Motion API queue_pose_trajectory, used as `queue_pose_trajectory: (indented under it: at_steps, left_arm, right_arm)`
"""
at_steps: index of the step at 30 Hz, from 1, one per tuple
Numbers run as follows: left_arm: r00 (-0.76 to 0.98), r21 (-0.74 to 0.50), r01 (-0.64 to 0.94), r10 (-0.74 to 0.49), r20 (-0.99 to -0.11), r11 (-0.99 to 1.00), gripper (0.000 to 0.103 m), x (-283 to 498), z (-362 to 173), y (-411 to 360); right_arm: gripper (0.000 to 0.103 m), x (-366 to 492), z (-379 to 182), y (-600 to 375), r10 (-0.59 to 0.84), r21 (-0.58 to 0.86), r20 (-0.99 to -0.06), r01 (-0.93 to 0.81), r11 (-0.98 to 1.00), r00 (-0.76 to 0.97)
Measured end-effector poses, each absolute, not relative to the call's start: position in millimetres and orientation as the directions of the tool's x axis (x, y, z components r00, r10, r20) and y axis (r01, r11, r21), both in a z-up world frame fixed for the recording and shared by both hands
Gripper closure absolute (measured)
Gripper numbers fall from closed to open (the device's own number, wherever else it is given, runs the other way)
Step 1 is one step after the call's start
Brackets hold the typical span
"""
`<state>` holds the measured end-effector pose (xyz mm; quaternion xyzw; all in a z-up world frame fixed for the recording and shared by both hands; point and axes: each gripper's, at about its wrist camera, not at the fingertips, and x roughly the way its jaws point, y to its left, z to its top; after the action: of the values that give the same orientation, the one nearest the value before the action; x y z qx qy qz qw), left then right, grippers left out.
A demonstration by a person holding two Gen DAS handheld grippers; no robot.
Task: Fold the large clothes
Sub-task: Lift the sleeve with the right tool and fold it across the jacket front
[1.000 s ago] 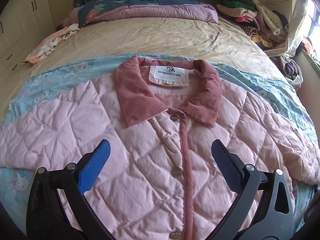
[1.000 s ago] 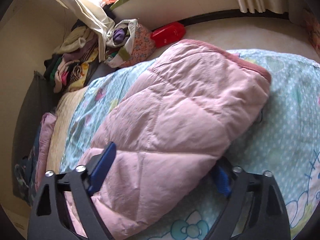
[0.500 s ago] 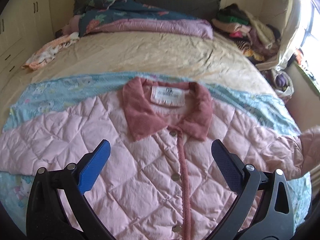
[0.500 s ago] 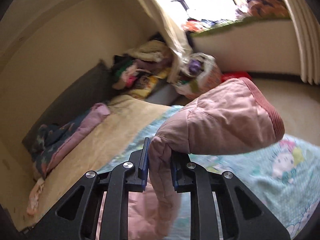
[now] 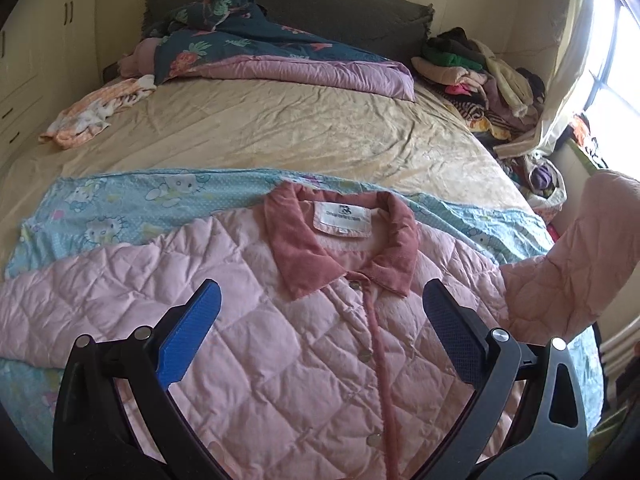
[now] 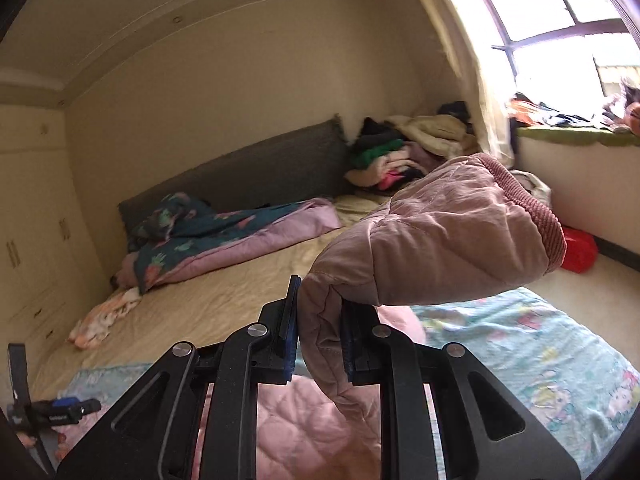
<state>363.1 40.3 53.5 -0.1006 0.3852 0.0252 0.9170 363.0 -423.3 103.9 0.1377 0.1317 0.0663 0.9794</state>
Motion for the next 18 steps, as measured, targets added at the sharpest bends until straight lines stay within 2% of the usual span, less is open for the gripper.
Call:
queue_pose_trajectory:
  at_steps: [10,18]
  left_arm:
    - [0.716,-0.27,-0.158,-0.078,-0.693,0.95,0.008,342,50,87]
    - [0.711,-0.316,-0.188,-0.093,-0.697,0.93,0.008,337,32,113]
  right_arm:
    - [0.086,368,98,-342,0.305,0.236,-0.266,-0.245,0.94,0.914]
    - [0.086,376,70,-264,0.407,0.206,-0.337,-0.356,0.912,0.849]
